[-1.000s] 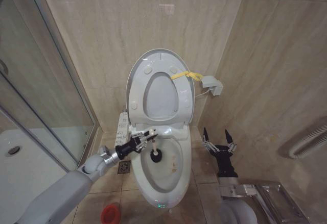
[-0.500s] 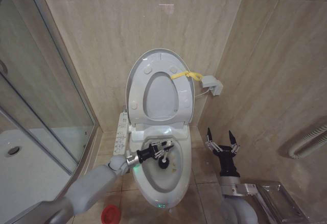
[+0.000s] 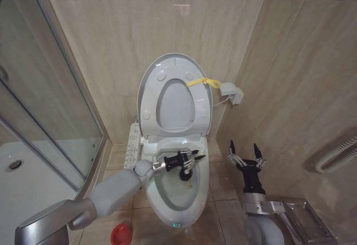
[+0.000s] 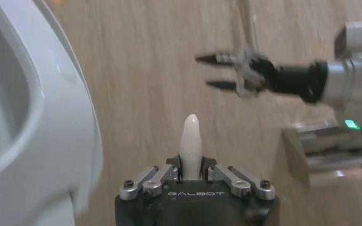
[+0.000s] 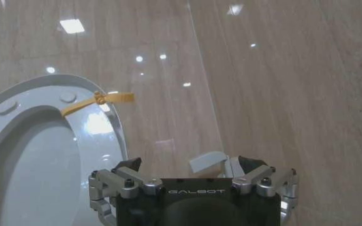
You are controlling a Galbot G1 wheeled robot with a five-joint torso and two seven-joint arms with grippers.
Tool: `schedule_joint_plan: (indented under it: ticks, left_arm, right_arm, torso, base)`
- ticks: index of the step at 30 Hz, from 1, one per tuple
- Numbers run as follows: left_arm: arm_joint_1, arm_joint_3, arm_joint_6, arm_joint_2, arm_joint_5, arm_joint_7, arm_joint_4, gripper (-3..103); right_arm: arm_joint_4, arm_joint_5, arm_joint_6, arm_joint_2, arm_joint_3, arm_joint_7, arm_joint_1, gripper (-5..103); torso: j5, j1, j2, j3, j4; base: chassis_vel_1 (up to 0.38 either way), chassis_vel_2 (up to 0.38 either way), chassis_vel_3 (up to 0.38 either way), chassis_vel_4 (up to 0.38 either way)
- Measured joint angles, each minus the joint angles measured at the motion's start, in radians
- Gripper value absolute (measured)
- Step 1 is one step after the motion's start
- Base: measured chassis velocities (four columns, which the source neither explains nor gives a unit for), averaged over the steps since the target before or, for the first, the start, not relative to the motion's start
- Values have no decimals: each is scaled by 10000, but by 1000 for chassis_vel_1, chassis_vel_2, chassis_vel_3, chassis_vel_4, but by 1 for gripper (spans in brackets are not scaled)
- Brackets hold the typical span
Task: Open the toilet lid, clean the toilet bowl with a toilet brush, close the toilet lid, and flush.
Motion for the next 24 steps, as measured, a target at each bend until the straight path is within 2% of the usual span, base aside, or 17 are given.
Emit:
schedule_joint_plan:
  ticks: [2,5,8,10,13,16,18,21,24]
  left_arm:
    - [284,105,-145,-22,403,8,728,20]
    - [413,133,-175,-135,476,-56,1045,20]
    - [350,111,-112,-284,350,-125,682,20]
    - [83,233,9,-375,55,-279,-134,20]
    - [26,560,65,-306,-48,-435,-415,20]
    - [165,837,50,-180,148,-459,206,20]
    - [317,800,8,-149,272,-544,599,20]
    - [178,740,75,-296,131,-712,335,20]
    - [-242,883,124,-560,-92,-861,-122,20]
  right_arm:
    - [-59,2,6,9,-71,-5,44,100]
    - [-89,-2,16,18,-135,-29,70,100]
    - [-90,-4,27,15,-120,-44,52,100]
    - [-72,-4,38,21,-26,-50,-14,100]
    - [-37,-4,44,37,8,-53,-39,100]
    - [-14,-3,48,41,1,-56,-56,100]
    - [-14,0,48,-6,-41,-64,-32,100]
    - [-14,24,55,-66,-6,-70,-47,100]
    - [-14,58,64,-118,57,-70,-53,100]
  torso:
    - [0,-1,0,0,12]
    - [0,0,-1,0,20]
    - [1,0,-1,1,17]
    - [-2,0,0,-1,-5]
    - [-1,-1,1,-2,-8]
    - [0,0,1,0,5]
    - [-1,0,0,1,24]
    - [1,-1,0,0,22]
    - [-2,-2,2,-3,-9]
  base:
    - [0,0,0,0]
    - [0,0,0,0]
    - [0,0,0,0]
    - [0,0,0,0]
    - [0,0,0,0]
    - [0,0,0,0]
    - [0,0,0,0]
    - [0,0,0,0]
    - [0,0,0,0]
